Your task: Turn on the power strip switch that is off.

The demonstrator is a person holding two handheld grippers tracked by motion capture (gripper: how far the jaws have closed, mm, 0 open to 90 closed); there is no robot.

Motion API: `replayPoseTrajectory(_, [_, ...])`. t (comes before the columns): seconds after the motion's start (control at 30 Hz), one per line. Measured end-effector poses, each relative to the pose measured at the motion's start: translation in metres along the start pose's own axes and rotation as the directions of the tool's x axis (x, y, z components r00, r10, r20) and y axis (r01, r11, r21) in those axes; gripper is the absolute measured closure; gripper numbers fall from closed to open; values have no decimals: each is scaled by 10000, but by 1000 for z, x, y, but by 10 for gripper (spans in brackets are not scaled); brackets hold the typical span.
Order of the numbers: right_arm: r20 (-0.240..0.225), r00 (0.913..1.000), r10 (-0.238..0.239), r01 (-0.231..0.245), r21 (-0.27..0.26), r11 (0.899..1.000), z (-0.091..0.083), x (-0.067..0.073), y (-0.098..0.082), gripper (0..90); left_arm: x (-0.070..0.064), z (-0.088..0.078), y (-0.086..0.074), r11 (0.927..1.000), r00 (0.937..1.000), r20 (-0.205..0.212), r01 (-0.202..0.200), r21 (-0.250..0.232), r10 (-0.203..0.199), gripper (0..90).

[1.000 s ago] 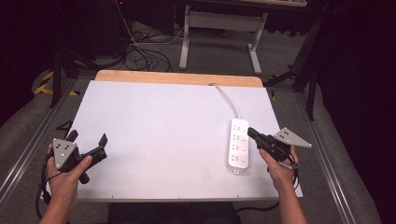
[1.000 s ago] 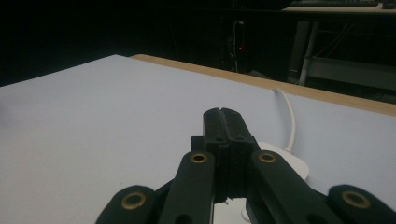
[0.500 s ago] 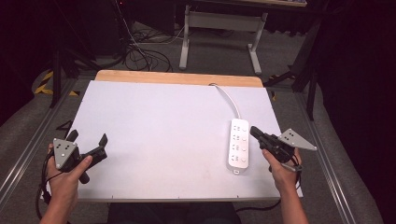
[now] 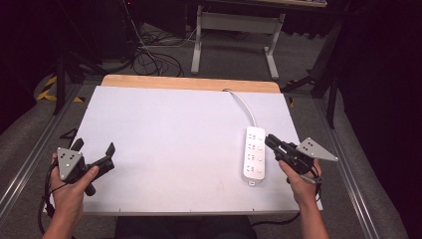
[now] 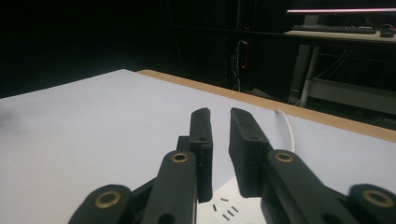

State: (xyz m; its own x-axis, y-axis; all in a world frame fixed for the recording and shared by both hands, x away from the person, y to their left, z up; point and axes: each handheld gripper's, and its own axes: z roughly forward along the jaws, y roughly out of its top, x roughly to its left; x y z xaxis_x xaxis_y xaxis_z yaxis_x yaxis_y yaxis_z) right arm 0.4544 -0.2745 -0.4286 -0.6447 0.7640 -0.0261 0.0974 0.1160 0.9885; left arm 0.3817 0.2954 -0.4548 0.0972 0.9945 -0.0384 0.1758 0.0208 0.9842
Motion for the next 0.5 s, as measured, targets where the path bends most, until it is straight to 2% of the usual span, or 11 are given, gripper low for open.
replayPoseTrajectory(0.13, [58,10000,33,-32,-96,9999,1,0,0,703,0,0,0,10000,10000,14,15,-1,-15,65])
replayPoseTrajectory(0.27, [212,9993,299,-297,-93,9995,1,-1,0,605,0,0,0,10000,10000,15,12,-1,-12,65])
replayPoseTrajectory(0.5, [156,9993,338,-336,-124,9994,1,1,1,525,0,0,0,10000,10000,3,43,-11,-43,64])
